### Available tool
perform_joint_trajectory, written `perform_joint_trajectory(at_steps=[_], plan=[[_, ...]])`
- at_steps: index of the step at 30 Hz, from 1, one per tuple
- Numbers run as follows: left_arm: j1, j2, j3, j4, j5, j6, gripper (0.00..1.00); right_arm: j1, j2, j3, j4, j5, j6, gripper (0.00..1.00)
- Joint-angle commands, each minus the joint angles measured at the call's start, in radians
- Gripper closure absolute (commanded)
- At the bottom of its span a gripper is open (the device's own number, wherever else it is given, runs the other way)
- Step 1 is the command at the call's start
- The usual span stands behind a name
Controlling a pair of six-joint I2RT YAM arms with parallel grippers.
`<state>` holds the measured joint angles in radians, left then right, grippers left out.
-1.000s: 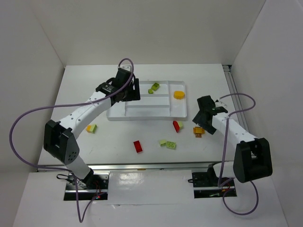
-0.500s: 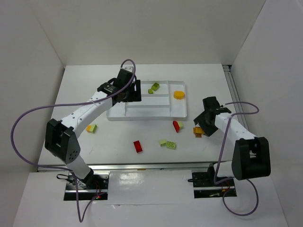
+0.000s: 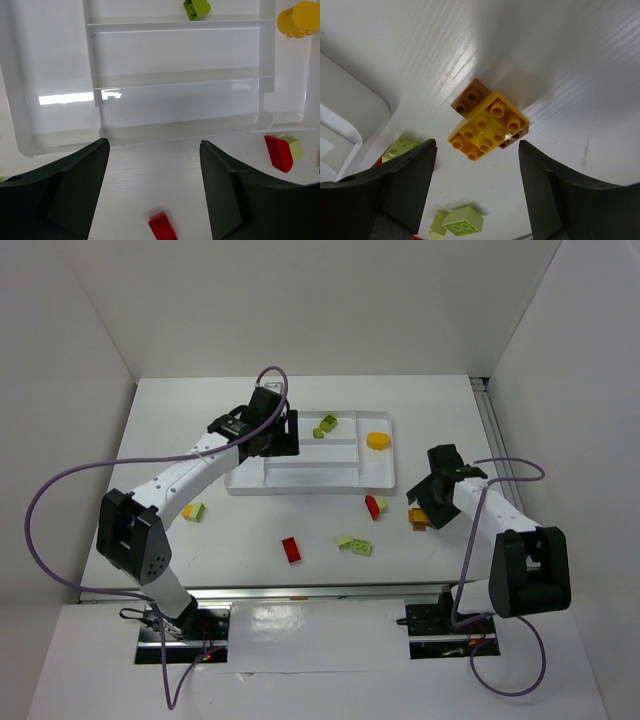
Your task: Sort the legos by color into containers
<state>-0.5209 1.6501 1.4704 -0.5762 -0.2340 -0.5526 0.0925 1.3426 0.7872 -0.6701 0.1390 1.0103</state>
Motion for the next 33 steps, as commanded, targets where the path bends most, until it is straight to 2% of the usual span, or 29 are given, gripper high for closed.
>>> perform_joint_trajectory(at_steps=[1,4,11,21,25,27,31,33], plan=[[-0.004,0.007,0.008,0.006,0.005,0.013,0.16,-0.005,0.023,0.017,0.037,-0.004,0.013,0.26],[-0.004,0.007,0.008,0.006,0.005,0.013,0.16,-0.005,0.033,0.017,0.046,0.017,0.024,0.26],[-0.004,0.007,0.008,0.006,-0.004,0.013,0.16,-0.005,0.075,0.056,0.066,0.077,-0.009,0.34],[-0.004,0.007,0.008,0.006,-0.004,0.013,0.16,0.016,0.17,0.133,0.076,0.102,-0.139,0.58],[-0.004,0.007,0.008,0.006,-0.004,0.013,0.16,0.038,0.181,0.142,0.052,0.145,-0.148,0.63],[-0.004,0.007,0.008,0.006,0.007,0.013,0.16,0.038,0.138,0.152,0.062,0.145,-0.203,0.73],[-0.004,0.017,0.073,-0.013,0.114,0.121,0.11,0.038,0.023,0.187,0.115,0.087,-0.347,0.73],[-0.004,0.054,0.175,-0.06,0.148,0.181,0.1,0.038,-0.043,0.23,0.125,0.041,-0.424,0.73]])
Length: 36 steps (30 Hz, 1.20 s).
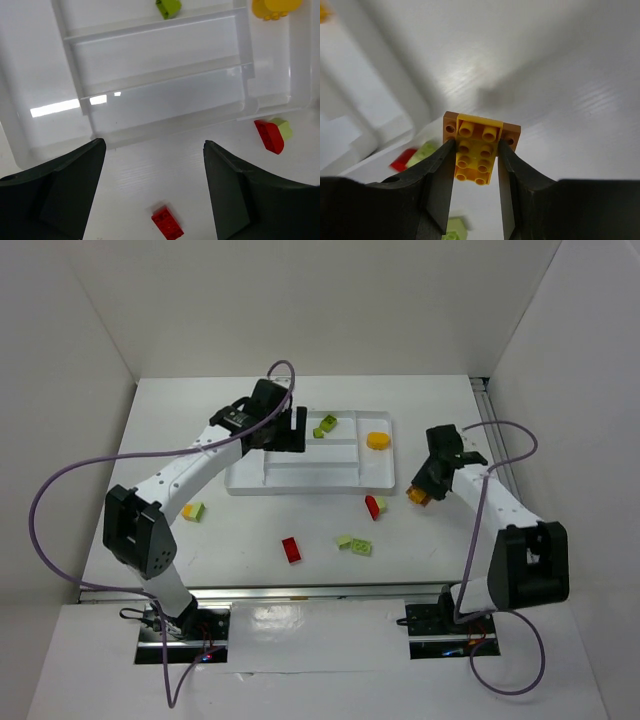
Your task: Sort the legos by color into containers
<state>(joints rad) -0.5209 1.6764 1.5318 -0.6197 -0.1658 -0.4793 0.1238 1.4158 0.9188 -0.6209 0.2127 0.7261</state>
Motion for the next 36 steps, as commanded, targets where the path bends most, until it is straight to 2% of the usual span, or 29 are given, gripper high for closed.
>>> perform_joint_trajectory(at_steps=[1,3,4,5,6,7,8,10,11,14,18,19,22,23,26,28,31,36], plan=[[-0.004,0.037,0.141,-0.044,0.112,0.126,0.1,0.007,-0.135,0.115,0.076,-0.092,-0.169,0.73],[-0.004,0.023,0.169,-0.032,0.229,0.198,0.15,0.007,-0.175,0.159,0.107,-0.177,-0.241,0.72],[-0.004,0.008,0.156,0.029,0.399,0.223,0.16,-0.004,-0.175,0.175,0.116,-0.311,-0.267,0.7],[-0.004,-0.035,0.107,0.07,0.493,0.249,0.16,-0.021,-0.184,0.192,0.128,-0.387,-0.287,0.7],[-0.004,-0.059,0.072,0.119,0.652,0.283,0.14,-0.032,-0.184,0.219,0.139,-0.468,-0.322,0.7],[-0.004,-0.084,0.035,0.168,0.714,0.297,0.14,-0.047,-0.184,0.23,0.151,-0.549,-0.333,0.69],[-0.004,-0.105,0.002,0.246,0.759,0.309,0.14,-0.047,-0.184,0.242,0.151,-0.694,-0.333,0.69],[-0.004,-0.141,-0.056,0.29,0.845,0.344,0.14,-0.072,-0.175,0.252,0.208,-0.846,-0.32,0.67],[-0.004,-0.141,-0.07,0.31,0.865,0.355,0.14,-0.072,-0.166,0.252,0.231,-0.987,-0.304,0.67],[-0.004,-0.164,-0.11,0.379,0.897,0.404,0.11,-0.082,-0.144,0.232,0.341,-1.189,-0.228,0.67],[-0.004,-0.188,-0.18,0.521,0.907,0.433,0.09,-0.082,-0.126,0.14,0.666,-1.398,-0.03,0.67],[-0.004,-0.178,-0.18,0.534,0.898,0.459,0.09,-0.082,-0.126,0.102,0.712,-1.398,0.063,0.67],[-0.004,-0.187,-0.237,0.612,0.882,0.505,0.11,-0.082,-0.126,0.078,0.808,-1.434,0.156,0.67],[-0.004,-0.207,-0.274,0.729,0.896,0.505,0.13,-0.082,-0.126,0.068,0.808,-1.434,0.167,0.67],[-0.004,-0.296,-0.406,0.906,0.92,0.49,0.11,-0.082,-0.104,0.068,0.831,-1.458,0.208,0.67],[-0.014,-0.296,-0.406,0.92,0.945,0.49,0.12,-0.082,-0.104,0.057,0.866,-1.467,0.245,0.67],[-0.063,-0.287,-0.371,0.865,0.924,0.564,0.16,-0.082,-0.095,0.037,1.009,-1.487,0.383,0.67],[-0.099,-0.308,-0.441,1.009,0.798,0.6,0.18,-0.082,-0.084,0.017,1.058,-1.487,0.446,0.67]])
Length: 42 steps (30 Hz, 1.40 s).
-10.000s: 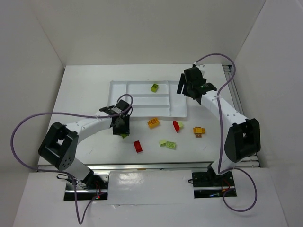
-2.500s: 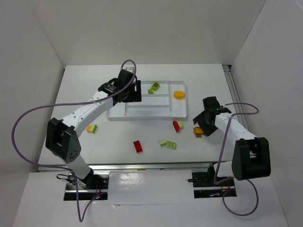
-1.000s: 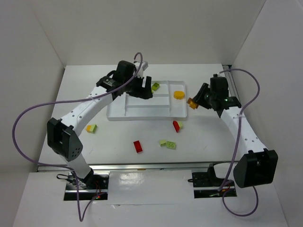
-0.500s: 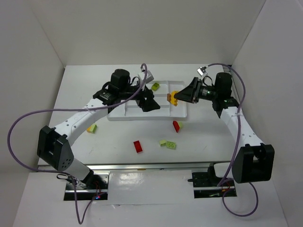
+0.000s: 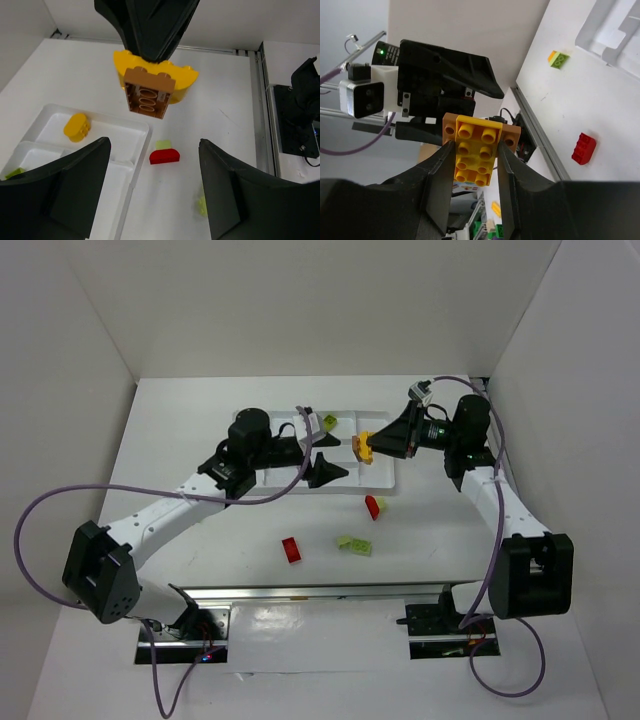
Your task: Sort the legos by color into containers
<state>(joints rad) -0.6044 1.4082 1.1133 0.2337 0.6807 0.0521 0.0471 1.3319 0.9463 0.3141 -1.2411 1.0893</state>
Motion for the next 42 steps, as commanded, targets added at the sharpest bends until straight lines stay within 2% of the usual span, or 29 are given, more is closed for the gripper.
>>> perform_joint_trajectory(at_steps=[1,4,8,13,21,25,26,29,30,34,37,42], plan=[[-0.032,-0.04,-0.023,0.156,-0.064,0.08,0.19,0.005,0.0,-0.011,0.123,-0.034,0.083,0.67],[-0.047,-0.008,0.014,0.138,-0.072,0.115,0.19,0.005,0.0,-0.011,0.105,-0.034,0.072,0.67],[-0.058,0.015,0.042,0.15,-0.02,0.097,0.2,0.023,0.0,-0.001,0.079,-0.024,0.052,0.67],[-0.058,0.052,0.08,0.15,-0.039,0.088,0.22,0.051,0.0,0.019,0.023,-0.015,-0.005,0.67],[-0.067,0.094,0.115,0.145,-0.012,0.075,0.32,0.082,0.009,0.019,0.013,0.003,-0.023,0.67],[-0.067,0.083,0.105,0.154,0.0,0.057,0.48,0.082,0.018,0.028,-0.027,0.003,-0.054,0.67],[-0.067,0.083,0.105,0.154,0.0,0.057,0.58,0.082,0.018,0.028,-0.027,0.003,-0.064,0.67],[-0.067,0.083,0.105,0.144,0.0,0.057,0.76,0.091,0.018,0.043,-0.081,0.022,-0.112,0.66],[-0.067,0.074,0.105,0.132,0.0,0.067,0.86,0.102,0.018,0.055,-0.114,0.022,-0.139,0.65],[-0.067,0.083,0.138,0.093,0.042,0.068,1.0,0.126,0.03,0.121,-0.286,0.067,-0.274,0.56],[-0.067,0.094,0.148,0.079,0.066,0.068,1.0,0.148,0.039,0.135,-0.314,0.089,-0.285,0.48],[-0.067,0.103,0.157,0.069,0.076,0.078,1.0,0.157,0.061,0.157,-0.389,0.12,-0.348,0.44]])
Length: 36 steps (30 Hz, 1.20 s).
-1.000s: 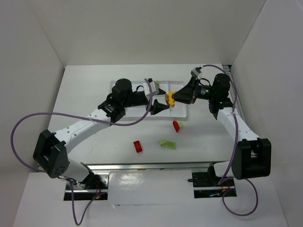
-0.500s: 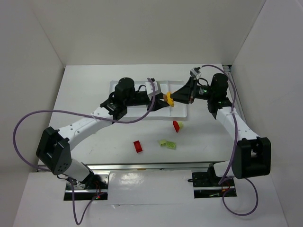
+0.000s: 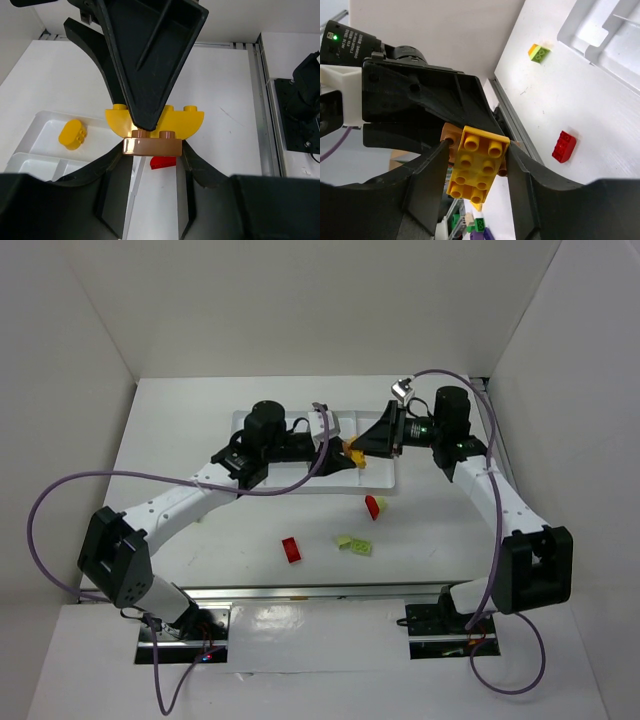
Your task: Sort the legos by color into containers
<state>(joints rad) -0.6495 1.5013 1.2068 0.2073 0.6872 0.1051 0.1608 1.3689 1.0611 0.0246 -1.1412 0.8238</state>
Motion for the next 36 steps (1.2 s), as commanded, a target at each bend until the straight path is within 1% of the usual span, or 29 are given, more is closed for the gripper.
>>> perform_joint_trajectory(at_steps=[1,2,5,6,7,9,10,11,15,19,22,24,25,27,28,29,30,31,32,33,34,35,36], plan=[[-0.022,0.01,0.063,0.095,0.069,0.025,1.0,0.055,0.024,0.056,-0.113,0.03,-0.095,0.44],[-0.022,0.01,0.063,0.086,0.069,0.025,1.0,0.055,0.024,0.069,-0.127,0.046,-0.106,0.56],[-0.022,0.01,0.063,0.086,0.069,0.025,1.0,0.055,0.024,0.069,-0.137,0.058,-0.106,0.72],[-0.022,0.01,0.063,0.086,0.058,0.025,1.0,0.055,0.024,0.069,-0.137,0.058,-0.106,0.75],[-0.022,0.01,0.054,0.086,0.058,0.025,1.0,0.055,0.024,0.069,-0.137,0.058,-0.106,0.81],[-0.022,0.0,0.054,0.074,0.049,0.036,1.0,0.055,0.024,0.069,-0.146,0.058,-0.106,0.87],[-0.022,-0.009,0.054,0.073,0.028,0.048,1.0,0.046,0.024,0.069,-0.146,0.067,-0.106,0.92],[-0.022,-0.009,0.042,0.061,0.028,0.059,1.0,0.027,0.015,0.059,-0.146,0.067,-0.106,1.0],[0.034,-0.059,-0.013,0.07,0.017,0.059,1.0,-0.039,0.006,0.033,-0.172,0.08,-0.117,1.0],[0.054,-0.101,-0.05,0.07,0.008,0.059,1.0,-0.073,0.006,0.008,-0.163,0.061,-0.117,1.0],[0.063,-0.11,-0.075,0.061,0.008,0.059,1.0,-0.096,0.015,-0.001,-0.131,0.051,-0.098,1.0],[0.063,-0.11,-0.075,0.035,-0.02,0.071,1.0,-0.096,0.015,-0.001,-0.103,0.038,-0.068,1.0],[0.073,-0.11,-0.085,0.035,-0.02,0.071,1.0,-0.096,0.015,-0.001,-0.054,0.026,-0.028,1.0],[0.073,-0.11,-0.085,0.035,-0.041,0.061,1.0,-0.096,0.024,-0.01,-0.035,0.017,-0.015,1.0],[0.082,-0.11,-0.095,0.024,-0.055,0.051,1.0,-0.096,0.035,0.003,-0.057,0.065,-0.038,1.0],[0.096,-0.11,-0.095,0.024,-0.076,0.012,1.0,-0.096,0.035,0.02,-0.139,0.104,-0.104,1.0],[0.096,-0.11,-0.095,0.015,-0.145,-0.016,1.0,-0.096,0.051,0.063,-0.181,0.15,-0.138,1.0],[0.122,-0.11,-0.095,-0.003,-0.178,-0.04,1.0,-0.096,0.062,0.091,-0.225,0.287,-0.172,1.0],[0.131,-0.095,-0.083,-0.017,-0.213,-0.1,1.0,-0.077,0.088,0.121,-0.317,0.376,-0.233,1.0],[0.142,-0.084,-0.072,-0.038,-0.283,-0.131,1.0,-0.035,0.101,0.175,-0.351,0.479,-0.258,1.0],[0.152,-0.072,-0.058,-0.067,-0.307,-0.159,1.0,-0.012,0.114,0.201,-0.386,0.592,-0.274,1.0],[0.175,-0.058,-0.02,-0.141,-0.325,-0.192,1.0,0.009,0.142,0.217,-0.414,0.802,-0.287,1.0],[0.186,-0.026,0.003,-0.182,-0.336,-0.256,1.0,0.026,0.157,0.243,-0.429,0.893,-0.287,1.0]])
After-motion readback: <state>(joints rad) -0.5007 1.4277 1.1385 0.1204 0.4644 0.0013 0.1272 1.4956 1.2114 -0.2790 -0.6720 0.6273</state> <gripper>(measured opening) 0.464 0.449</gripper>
